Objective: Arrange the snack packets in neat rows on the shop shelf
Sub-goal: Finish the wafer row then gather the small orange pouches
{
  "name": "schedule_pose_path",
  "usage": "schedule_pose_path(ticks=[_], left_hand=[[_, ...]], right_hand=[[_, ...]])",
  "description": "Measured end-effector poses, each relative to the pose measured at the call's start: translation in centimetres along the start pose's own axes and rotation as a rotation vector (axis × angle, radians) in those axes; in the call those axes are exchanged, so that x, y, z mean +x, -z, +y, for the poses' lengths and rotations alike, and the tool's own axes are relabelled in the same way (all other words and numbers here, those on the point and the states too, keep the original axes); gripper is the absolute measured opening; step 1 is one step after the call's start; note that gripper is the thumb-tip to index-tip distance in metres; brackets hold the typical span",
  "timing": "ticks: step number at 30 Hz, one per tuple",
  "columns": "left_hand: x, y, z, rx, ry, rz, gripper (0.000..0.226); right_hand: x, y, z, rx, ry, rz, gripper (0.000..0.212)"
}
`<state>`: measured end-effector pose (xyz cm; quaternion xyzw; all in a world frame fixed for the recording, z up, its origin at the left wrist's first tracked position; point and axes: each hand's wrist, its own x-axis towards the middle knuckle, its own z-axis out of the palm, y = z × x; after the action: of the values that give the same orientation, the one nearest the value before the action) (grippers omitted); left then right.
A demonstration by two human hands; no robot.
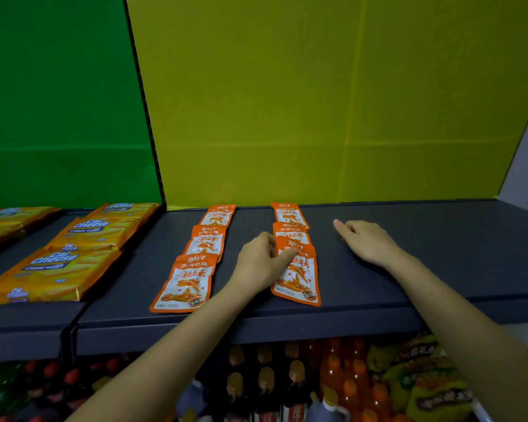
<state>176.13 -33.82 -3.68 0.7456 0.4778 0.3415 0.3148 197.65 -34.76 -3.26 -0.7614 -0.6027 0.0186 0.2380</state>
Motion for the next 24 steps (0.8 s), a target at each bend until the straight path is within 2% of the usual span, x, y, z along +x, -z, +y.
schedule_pose_path(ticks=[6,11,16,21,24], left_hand=[[-0.1,-0.6,0.1,0.257,-0.065,0.049,0.042],[-0.3,-0.8,-0.3,0.498,-0.091,0.143,0.046],[-0.8,-0.6,0.1,0.599,-0.138,0.232,0.041],[-2.9,4.0,1.2,0.724,-0.289,0.454,0.031],[-5.3,8.9,0.4,0.752,-0.283,0.485,0.028]], right_hand=[[-1.8,0.8,0.6,0.038,0.05,0.014,0.059],[-2.9,1.5,0.7,0.016,0.091,-0.002,0.047],[-3.5,2.3,0.3,-0.084,0.138,-0.009,0.031],[-4.0,3.3,-2.4,-0.1,0.235,0.079,0.02],[-4.5,3.5,-5.7,-0.089,0.359,0.107,0.02]])
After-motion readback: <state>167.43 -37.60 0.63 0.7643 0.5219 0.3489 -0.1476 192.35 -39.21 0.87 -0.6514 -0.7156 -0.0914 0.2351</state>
